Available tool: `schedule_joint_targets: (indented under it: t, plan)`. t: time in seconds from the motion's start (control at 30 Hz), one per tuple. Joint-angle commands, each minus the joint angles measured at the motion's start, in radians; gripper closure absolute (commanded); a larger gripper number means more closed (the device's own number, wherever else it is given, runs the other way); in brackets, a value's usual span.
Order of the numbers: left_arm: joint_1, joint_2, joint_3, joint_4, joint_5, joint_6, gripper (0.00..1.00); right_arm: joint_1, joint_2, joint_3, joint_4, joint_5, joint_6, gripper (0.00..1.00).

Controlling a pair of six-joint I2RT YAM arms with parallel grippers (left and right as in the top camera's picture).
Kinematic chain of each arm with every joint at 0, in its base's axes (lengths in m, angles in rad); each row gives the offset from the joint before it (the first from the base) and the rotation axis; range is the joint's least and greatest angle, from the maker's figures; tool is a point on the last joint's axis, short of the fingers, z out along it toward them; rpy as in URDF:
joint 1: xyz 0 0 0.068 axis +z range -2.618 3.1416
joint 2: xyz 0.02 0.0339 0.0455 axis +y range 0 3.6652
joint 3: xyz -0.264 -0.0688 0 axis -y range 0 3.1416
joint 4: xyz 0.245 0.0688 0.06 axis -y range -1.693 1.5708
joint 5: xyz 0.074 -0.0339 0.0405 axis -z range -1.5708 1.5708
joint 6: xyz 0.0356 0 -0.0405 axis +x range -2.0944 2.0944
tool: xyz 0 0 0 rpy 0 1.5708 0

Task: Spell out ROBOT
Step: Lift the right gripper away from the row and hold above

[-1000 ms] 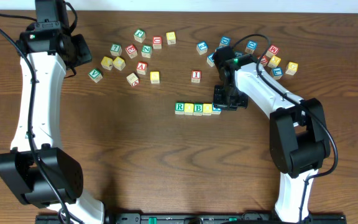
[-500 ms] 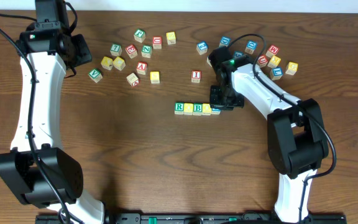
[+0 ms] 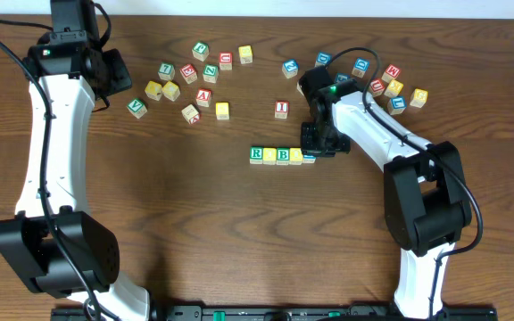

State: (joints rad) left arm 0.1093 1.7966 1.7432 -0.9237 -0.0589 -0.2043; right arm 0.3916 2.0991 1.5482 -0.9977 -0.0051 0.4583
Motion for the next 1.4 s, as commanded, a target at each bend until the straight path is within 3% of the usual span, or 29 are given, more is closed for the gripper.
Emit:
schedule_joint_targets:
  t: [0.0,0.4,1.37]
  plan:
    - [0.002,-0.012,-0.008,-0.003,-0.01,0.016,0.51,0.008,-0.014,0.03,-0.01,-0.004,-0.019,0.98]
    - [0.002,-0.012,-0.008,-0.003,-0.01,0.017,0.51,0.008,-0.013,0.076,0.067,0.006,0.01,0.95]
    - [0.002,-0.012,-0.008,-0.003,-0.01,0.017,0.51,0.028,0.022,0.07,0.105,0.006,0.043,0.98]
